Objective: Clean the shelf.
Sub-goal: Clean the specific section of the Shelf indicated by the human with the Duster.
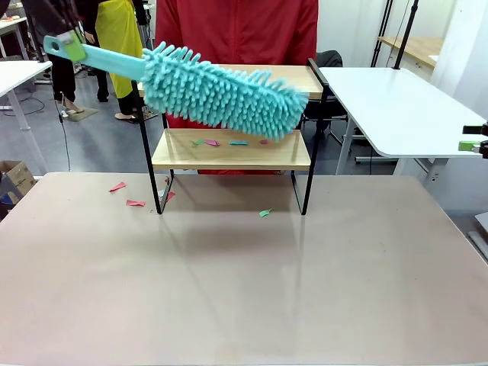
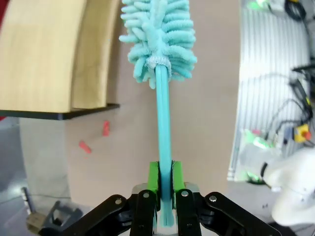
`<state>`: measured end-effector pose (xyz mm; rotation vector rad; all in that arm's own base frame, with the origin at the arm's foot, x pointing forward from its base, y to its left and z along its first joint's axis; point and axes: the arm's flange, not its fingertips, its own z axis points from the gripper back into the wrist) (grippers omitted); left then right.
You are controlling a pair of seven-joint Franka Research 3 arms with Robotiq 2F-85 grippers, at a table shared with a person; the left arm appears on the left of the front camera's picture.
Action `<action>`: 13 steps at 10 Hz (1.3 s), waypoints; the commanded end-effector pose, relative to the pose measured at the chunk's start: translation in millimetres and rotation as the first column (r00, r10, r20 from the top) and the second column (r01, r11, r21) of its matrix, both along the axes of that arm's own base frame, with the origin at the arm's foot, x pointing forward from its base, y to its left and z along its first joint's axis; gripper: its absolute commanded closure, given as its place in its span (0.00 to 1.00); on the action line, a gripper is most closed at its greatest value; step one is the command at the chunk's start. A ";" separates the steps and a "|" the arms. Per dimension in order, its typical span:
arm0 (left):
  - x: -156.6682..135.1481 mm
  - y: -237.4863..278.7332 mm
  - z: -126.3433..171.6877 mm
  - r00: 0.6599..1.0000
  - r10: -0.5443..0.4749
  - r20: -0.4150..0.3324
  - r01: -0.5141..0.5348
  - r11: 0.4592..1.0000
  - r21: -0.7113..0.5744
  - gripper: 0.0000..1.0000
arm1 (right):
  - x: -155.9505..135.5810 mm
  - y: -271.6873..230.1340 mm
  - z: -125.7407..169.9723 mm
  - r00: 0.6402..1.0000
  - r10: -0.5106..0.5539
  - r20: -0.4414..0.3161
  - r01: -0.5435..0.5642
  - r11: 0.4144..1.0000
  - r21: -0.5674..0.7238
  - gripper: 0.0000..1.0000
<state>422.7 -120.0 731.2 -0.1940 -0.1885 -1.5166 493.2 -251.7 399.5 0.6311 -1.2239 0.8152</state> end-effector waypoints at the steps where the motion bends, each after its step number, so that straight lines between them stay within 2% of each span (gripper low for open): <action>1: -4.5 32.0 -8.3 0.999 -0.032 -0.020 0.034 0.989 0.141 0.87 | 0.7 1.4 3.2 1.000 0.002 0.006 -0.002 1.000 -0.002 0.00; 3: -14.9 47.3 -21.5 0.997 -0.044 -0.064 0.061 0.958 0.279 0.87 | 0.7 1.4 3.2 1.000 0.002 0.006 -0.002 1.000 -0.002 0.00; 4: -21.1 54.7 -27.9 0.991 -0.065 -0.115 0.104 0.924 0.367 0.87 | 0.7 1.4 3.2 1.000 0.002 0.006 -0.002 1.000 -0.002 0.00; 7: -35.9 78.8 -50.3 0.990 -0.028 -0.135 0.093 0.857 0.506 0.87 | 0.7 1.4 3.2 1.000 0.002 0.006 -0.002 1.000 -0.002 0.00; 11: -39.6 82.9 -75.4 0.985 0.019 -0.172 0.069 0.868 0.491 0.87 | 0.7 1.4 3.2 1.000 0.002 0.006 -0.002 1.000 -0.002 0.00; 12: -35.6 81.0 -58.5 0.986 0.013 -0.165 0.072 0.866 0.496 0.87 | 0.7 1.4 3.2 1.000 0.002 0.006 -0.002 1.000 -0.002 0.00; 13: -35.6 81.0 -58.5 0.986 0.013 -0.165 0.072 0.866 0.496 0.87 | 0.7 1.4 3.2 1.000 0.002 0.006 -0.002 1.000 -0.002 0.00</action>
